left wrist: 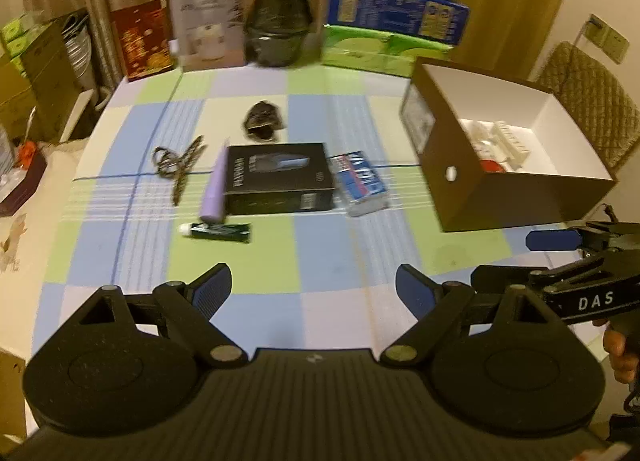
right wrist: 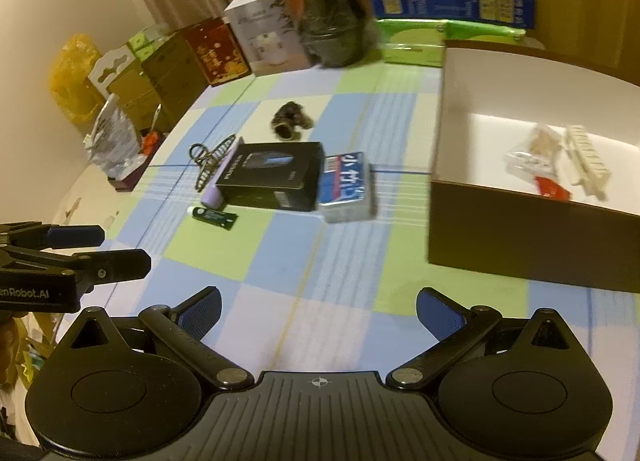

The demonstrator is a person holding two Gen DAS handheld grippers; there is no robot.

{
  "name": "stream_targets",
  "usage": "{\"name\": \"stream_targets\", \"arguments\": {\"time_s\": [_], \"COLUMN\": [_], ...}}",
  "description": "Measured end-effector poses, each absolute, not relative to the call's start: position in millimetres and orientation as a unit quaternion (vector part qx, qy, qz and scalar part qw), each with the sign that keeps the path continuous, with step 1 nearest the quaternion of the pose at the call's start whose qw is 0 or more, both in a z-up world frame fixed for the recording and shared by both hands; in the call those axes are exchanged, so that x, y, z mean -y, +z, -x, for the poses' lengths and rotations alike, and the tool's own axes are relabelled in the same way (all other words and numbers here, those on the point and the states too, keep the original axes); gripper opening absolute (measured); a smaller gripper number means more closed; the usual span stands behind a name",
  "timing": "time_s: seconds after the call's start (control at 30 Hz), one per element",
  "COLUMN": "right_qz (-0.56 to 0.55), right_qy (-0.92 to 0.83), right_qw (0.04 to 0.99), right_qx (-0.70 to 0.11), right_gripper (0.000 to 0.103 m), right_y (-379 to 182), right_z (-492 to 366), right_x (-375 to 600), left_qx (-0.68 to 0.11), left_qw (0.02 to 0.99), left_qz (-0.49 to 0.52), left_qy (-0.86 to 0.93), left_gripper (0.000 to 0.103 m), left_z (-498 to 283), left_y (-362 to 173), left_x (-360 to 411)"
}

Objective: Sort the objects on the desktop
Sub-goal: 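Withdraw both tools from the box toward the remaining items on the table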

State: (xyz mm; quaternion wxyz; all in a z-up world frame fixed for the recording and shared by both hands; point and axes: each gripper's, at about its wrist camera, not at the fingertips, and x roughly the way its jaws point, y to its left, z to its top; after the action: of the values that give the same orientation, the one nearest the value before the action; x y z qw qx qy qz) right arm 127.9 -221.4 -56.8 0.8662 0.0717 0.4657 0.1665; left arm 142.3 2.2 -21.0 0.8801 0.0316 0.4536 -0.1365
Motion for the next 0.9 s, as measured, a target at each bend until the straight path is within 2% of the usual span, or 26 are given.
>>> {"name": "stream_targets", "arguments": {"time_s": [0.37,0.9], "right_qz": [-0.073,-0.095], "right_qy": [0.176,0.106], "right_qw": [0.87,0.861], "right_qx": [-0.455,-0.489], "right_gripper": [0.101,0.101], "right_y": [-85.5,-111.7], "right_z": [-153.5,-172.1], "right_x": [182.9,186.9], "left_qx": [-0.457,-0.425], "left_qw": [0.882,0.861], "left_qz": [-0.042,-0.147], "left_qy": [-0.107,-0.238], "left_gripper": [0.087,0.085], "left_z": [-166.7,-259.3], "left_y": [-46.6,-123.6], "left_x": [-43.4,-82.4]}}
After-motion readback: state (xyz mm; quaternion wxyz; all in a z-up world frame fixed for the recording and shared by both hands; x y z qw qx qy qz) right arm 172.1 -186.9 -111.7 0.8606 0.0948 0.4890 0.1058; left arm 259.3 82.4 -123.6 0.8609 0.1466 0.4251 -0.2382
